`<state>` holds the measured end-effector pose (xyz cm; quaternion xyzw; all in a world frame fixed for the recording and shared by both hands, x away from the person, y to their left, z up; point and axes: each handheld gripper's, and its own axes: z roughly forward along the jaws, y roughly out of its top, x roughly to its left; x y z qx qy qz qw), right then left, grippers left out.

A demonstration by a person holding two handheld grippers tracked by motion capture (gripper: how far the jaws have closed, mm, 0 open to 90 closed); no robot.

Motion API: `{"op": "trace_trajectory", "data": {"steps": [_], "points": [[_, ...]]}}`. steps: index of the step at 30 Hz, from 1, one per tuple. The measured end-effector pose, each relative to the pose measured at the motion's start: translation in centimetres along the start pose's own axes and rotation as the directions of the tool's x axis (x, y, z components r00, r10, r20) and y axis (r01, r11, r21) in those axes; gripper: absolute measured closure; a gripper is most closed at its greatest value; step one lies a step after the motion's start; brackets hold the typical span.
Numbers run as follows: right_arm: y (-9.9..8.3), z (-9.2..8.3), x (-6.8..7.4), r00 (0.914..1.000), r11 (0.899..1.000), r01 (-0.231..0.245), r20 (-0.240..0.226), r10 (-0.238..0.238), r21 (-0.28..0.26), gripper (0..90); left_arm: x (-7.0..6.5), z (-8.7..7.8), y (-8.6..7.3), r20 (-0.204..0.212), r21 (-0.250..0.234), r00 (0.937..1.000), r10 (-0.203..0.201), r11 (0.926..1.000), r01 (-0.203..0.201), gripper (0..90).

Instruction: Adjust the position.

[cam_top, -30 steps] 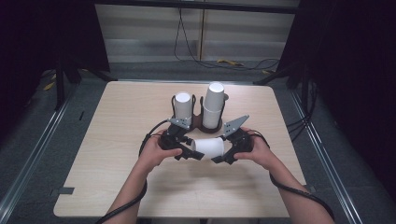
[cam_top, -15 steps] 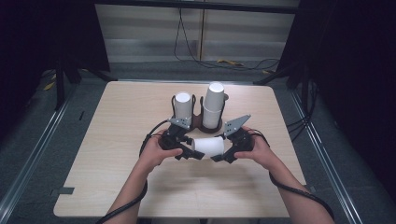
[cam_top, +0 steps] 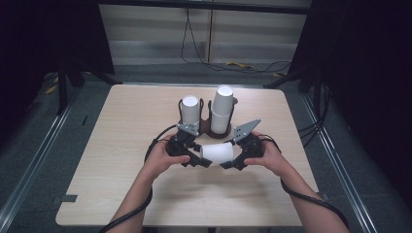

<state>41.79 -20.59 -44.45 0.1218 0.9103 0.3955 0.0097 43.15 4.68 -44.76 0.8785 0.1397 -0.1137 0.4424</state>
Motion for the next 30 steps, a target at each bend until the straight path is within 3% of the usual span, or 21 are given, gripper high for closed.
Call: {"op": "trace_trajectory", "data": {"steps": [6, 9, 13, 25, 30], "points": [[0.0, -0.2, 0.0, 0.9999, 1.0, 0.009, 0.005, -0.009, 0.004, 16.9, 0.1, 0.1, 0.0, 0.008, -0.013, 0.9999, -0.01, 0.9999, 0.01, 32.9], [0.0, -0.4, 0.0, 0.9999, 1.0, 0.01, 0.006, -0.01, -0.002, 18.4, 0.0, 0.0, 0.1, -0.015, -0.012, 0.9999, 0.006, 0.9999, -0.006, 32.2], [-0.1, -0.5, -0.1, 0.9999, 1.0, 0.004, 0.013, -0.004, 0.01, 19.2, 0.0, -0.3, 0.1, -0.048, -0.001, 0.9989, 0.003, 1.0, -0.004, 21.7], [0.1, -1.2, -0.2, 0.9994, 0.994, 0.004, 0.035, -0.008, 0.109, 19.4, -0.5, -0.3, 0.0, -0.113, 0.064, 0.9921, 0.054, 0.9968, -0.047, 18.1], [0.5, -1.3, -0.1, 0.9991, 0.989, 0.02, 0.035, -0.026, 0.15, 19.5, -0.8, -0.3, 0.0, -0.119, 0.062, 0.991, 0.063, 0.9965, -0.055, 18.1]]}}
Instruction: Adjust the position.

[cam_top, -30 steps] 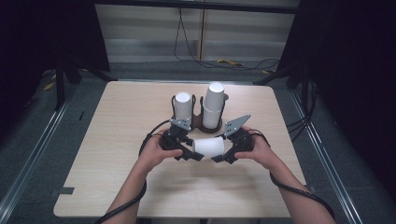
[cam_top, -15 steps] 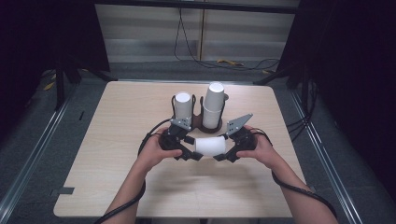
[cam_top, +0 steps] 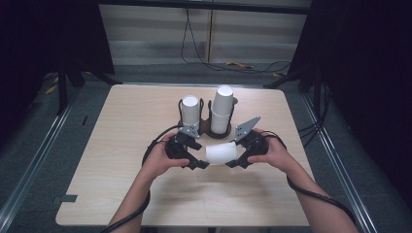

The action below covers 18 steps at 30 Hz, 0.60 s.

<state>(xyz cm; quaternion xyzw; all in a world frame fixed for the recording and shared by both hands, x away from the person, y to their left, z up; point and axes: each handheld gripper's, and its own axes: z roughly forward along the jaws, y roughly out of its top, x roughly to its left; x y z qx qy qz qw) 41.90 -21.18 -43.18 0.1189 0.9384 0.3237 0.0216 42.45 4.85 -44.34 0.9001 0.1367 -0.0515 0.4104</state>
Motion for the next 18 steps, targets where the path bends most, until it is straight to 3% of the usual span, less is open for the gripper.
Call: {"op": "trace_trajectory", "data": {"steps": [18], "points": [[1.4, -0.7, -0.1, 0.9986, 0.994, 0.047, 0.021, -0.049, 0.102, 19.5, 0.0, 0.6, -0.8, -0.015, 0.005, 0.9998, -0.015, 0.9999, 0.015, 17.9]]}}
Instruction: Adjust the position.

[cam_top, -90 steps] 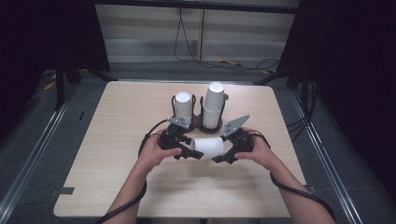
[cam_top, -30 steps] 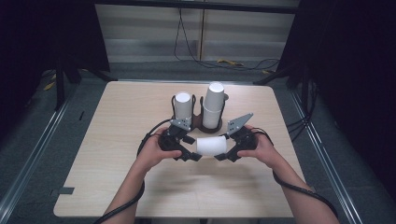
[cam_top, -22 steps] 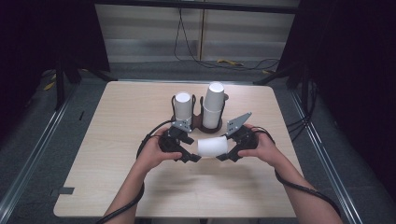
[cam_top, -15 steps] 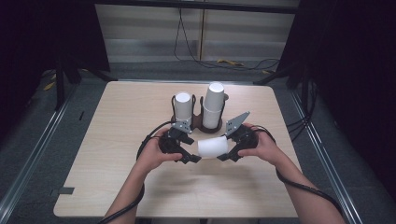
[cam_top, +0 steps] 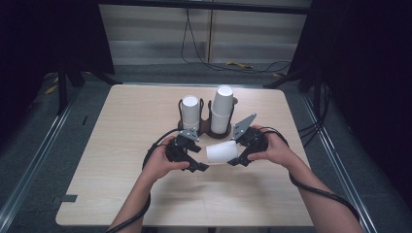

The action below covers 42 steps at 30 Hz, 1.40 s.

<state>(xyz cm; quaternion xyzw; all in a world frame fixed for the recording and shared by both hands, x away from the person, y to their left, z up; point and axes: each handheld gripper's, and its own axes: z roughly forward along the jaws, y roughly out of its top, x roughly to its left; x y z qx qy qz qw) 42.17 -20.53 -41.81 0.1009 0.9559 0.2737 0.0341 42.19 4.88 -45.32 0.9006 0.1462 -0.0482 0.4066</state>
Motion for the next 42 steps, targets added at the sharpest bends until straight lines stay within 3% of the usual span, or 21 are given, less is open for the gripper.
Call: {"op": "trace_trajectory", "data": {"steps": [17, 19, 27, 42], "points": [[1.2, 0.0, -0.1, 0.9987, 0.993, 0.051, 0.0, -0.051, 0.103, 19.7, -0.1, 0.2, -0.3, 0.005, -0.004, 1.0, -0.008, 1.0, 0.008, 18.0], [1.3, -0.1, 0.0, 0.9993, 0.991, 0.038, 0.004, -0.038, 0.132, 19.7, -0.1, 0.3, -0.4, 0.006, -0.008, 0.9999, -0.01, 0.9999, 0.011, 18.0], [1.9, 0.0, 0.1, 0.9975, 0.979, 0.067, 0.006, -0.07, 0.193, 19.8, -0.1, 0.3, -0.4, -0.002, -0.011, 0.9999, -0.01, 0.9999, 0.01, 17.9], [2.7, 0.1, 0.3, 0.9931, 0.964, 0.11, 0.013, -0.117, 0.243, 19.9, -0.7, 0.4, 0.2, -0.044, 0.052, 0.9986, 0.028, 0.9983, -0.026, 18.0]]}}
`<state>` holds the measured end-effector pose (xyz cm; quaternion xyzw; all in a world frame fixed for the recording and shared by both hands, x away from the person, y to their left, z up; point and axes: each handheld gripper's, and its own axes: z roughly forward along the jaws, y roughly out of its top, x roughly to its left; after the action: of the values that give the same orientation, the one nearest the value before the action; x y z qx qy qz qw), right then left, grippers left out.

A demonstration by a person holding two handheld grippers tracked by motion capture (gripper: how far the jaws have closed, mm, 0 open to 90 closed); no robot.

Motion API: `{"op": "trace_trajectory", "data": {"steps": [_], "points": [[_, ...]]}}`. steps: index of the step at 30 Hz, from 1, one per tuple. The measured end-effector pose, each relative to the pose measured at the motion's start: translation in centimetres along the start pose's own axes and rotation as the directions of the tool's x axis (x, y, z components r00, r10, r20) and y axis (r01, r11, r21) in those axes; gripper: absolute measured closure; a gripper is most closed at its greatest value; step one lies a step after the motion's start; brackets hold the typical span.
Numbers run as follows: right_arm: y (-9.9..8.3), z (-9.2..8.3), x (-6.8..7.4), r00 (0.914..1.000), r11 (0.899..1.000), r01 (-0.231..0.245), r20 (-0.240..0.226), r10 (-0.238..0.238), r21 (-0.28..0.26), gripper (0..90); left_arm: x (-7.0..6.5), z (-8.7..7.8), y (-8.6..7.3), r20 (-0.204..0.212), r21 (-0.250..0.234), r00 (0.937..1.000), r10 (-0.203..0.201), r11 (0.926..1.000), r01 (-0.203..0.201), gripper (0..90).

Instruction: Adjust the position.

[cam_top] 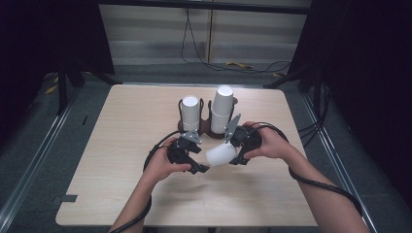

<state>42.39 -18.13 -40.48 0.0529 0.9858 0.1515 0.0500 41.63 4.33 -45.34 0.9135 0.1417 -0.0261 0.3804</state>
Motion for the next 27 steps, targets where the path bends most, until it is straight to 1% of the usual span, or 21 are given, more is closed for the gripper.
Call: {"op": "trace_trajectory", "data": {"steps": [1, 5, 6, 8, 11, 13, 14, 16, 17, 18, 19, 20, 22, 24, 27], "points": [[0.0, 0.0, 0.0, 1.0, 1.0, 0.001, 0.002, -0.001, 0.002, 19.9, 0.0, 0.1, 0.0, -0.005, -0.006, 1.0, 0.004, 1.0, -0.004, 17.9], [0.1, 0.0, 0.1, 1.0, 1.0, 0.007, 0.001, -0.007, 0.002, 20.0, -0.3, 0.1, 0.3, -0.015, 0.019, 0.9997, 0.021, 0.9996, -0.021, 18.0], [0.1, 0.0, 0.0, 0.9999, 1.0, 0.015, -0.001, -0.015, 0.003, 19.9, -0.4, 0.2, 0.4, -0.012, 0.019, 0.9995, 0.028, 0.9994, -0.028, 18.0], [0.2, 0.0, 0.1, 0.9999, 1.0, 0.014, 0.0, -0.014, 0.013, 19.9, -0.4, 0.3, 0.5, -0.004, 0.027, 0.9995, 0.03, 0.9992, -0.03, 17.9], [0.4, -0.1, 0.0, 0.9999, 1.0, 0.016, 0.001, -0.016, 0.017, 19.9, -0.5, 0.4, 0.6, 0.001, 0.035, 0.9989, 0.047, 0.9983, -0.047, 17.9], [0.4, -0.1, 0.0, 0.9999, 1.0, 0.017, -0.003, -0.017, 0.011, 19.9, -0.5, 0.5, 0.6, 0.003, 0.032, 0.9988, 0.049, 0.9983, -0.049, 17.9], [0.4, -0.1, 0.0, 0.9999, 1.0, 0.016, 0.001, -0.016, 0.015, 19.9, -0.5, 0.4, 0.7, 0.004, 0.044, 0.9984, 0.057, 0.9974, -0.057, 17.9], [0.4, -0.1, -0.1, 0.9999, 1.0, 0.014, -0.008, -0.014, 0.013, 19.9, -0.5, 0.4, 0.7, 0.001, 0.045, 0.9982, 0.061, 0.9972, -0.061, 17.9], [0.4, 0.0, -0.2, 0.9998, 1.0, 0.019, -0.004, -0.019, 0.012, 19.9, -0.5, 0.4, 0.7, 0.001, 0.042, 0.9982, 0.061, 0.9973, -0.061, 17.9], [0.4, 0.0, -0.2, 0.9998, 1.0, 0.02, -0.006, -0.02, 0.011, 19.9, -0.5, 0.4, 0.7, -0.001, 0.036, 0.9987, 0.051, 0.9981, -0.051, 17.9], [0.3, 0.1, -0.1, 0.9999, 1.0, 0.01, -0.009, -0.01, 0.013, 19.9, -0.5, 0.4, 0.8, -0.003, 0.034, 0.9987, 0.05, 0.9981, -0.05, 17.9], [0.4, 0.1, -0.2, 0.9999, 1.0, 0.011, -0.01, -0.011, 0.015, 19.9, -0.5, 0.4, 0.8, -0.005, 0.036, 0.9983, 0.058, 0.9977, -0.057, 17.9], [0.4, 0.1, -0.2, 0.9999, 1.0, 0.01, -0.013, -0.01, 0.008, 19.9, -0.6, 0.3, 1.0, -0.007, 0.029, 0.9982, 0.06, 0.9978, -0.06, 17.9], [0.4, 0.2, -0.2, 0.9999, 1.0, 0.008, -0.014, -0.008, 0.011, 19.9, -0.6, 0.3, 1.2, -0.007, 0.034, 0.9969, 0.079, 0.9963, -0.078, 17.9], [0.5, 0.1, -0.2, 0.9998, 1.0, 0.014, -0.013, -0.014, 0.009, 19.9, -0.8, 0.4, 1.4, -0.015, 0.026, 0.9964, 0.083, 0.9962, -0.083, 17.9]]}}
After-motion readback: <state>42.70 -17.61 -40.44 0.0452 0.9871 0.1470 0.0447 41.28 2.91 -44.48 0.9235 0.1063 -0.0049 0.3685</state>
